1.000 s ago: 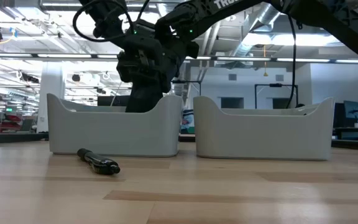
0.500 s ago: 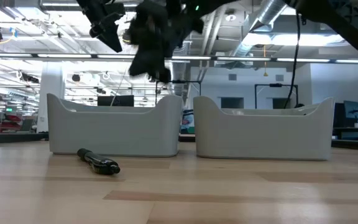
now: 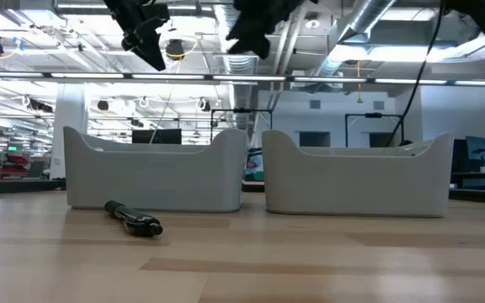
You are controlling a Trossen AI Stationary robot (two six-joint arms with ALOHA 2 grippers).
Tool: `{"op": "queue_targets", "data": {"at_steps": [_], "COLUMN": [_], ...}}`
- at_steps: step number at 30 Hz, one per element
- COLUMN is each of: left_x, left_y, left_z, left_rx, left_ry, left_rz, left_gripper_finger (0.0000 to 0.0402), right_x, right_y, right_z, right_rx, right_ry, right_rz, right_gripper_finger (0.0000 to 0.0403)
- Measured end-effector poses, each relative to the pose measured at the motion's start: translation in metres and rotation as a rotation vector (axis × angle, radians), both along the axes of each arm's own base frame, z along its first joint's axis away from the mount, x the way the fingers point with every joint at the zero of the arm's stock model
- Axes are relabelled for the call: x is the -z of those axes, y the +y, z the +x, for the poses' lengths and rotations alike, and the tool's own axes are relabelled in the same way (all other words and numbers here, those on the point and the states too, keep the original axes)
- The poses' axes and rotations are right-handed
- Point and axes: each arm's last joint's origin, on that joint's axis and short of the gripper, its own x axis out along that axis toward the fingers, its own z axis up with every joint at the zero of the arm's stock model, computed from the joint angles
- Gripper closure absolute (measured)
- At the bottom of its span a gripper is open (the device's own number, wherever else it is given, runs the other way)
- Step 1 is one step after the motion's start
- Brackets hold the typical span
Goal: Sort pens & pencils
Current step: Put the green pencil into the left gray bin
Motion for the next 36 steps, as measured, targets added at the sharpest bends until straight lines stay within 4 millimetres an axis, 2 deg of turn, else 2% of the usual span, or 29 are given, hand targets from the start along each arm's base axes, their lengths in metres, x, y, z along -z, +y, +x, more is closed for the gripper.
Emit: {"op": "queue_targets", "data": {"at_steps": [4,11,16,19,23,29,33,36], "left_x": [-0.001,-0.003,-0.003,0.001,0.025,0.076,0.097,0.1], "left_y": [0.001,0.002,0.002,0.008,0.025,0.047,0.054,0.056], "left_z": [0.001,0.002,0.002,0.005,0.015,0.036,0.037,0.035], "left_rx": [-0.001,-0.001,0.008,-0.057,-0.148,-0.08,-0.104,-0.108], "left_ry": [-0.008,-0.026,-0.015,0.018,0.195,0.453,0.573,0.581], "left_rz": [0.01,0.028,0.043,0.059,0.041,-0.114,-0.182,-0.209], "left_gripper_finger": [0.0296,0.0296,0.0296,0.0296,0.0296,0.0296,0.0296,0.0296], "right_x": [-0.009,-0.01,-0.005,-0.006,-0.007,-0.005,0.017,0.034], "right_y": [-0.036,-0.093,-0.119,-0.13,-0.14,-0.148,-0.154,-0.15], "right_z": [-0.022,-0.056,-0.068,-0.077,-0.083,-0.09,-0.094,-0.1], "right_rx": [0.086,0.235,0.251,0.219,0.194,0.202,0.213,0.228], "right_ry": [-0.021,-0.027,-0.08,-0.129,-0.171,-0.188,-0.177,-0.192], "right_rz": [-0.026,-0.035,-0.025,0.017,0.01,0.014,0.05,0.086], "right_gripper_finger": [0.0174,0.0168,0.0168,0.0168,0.0168,0.0168,0.0168,0.0168]}}
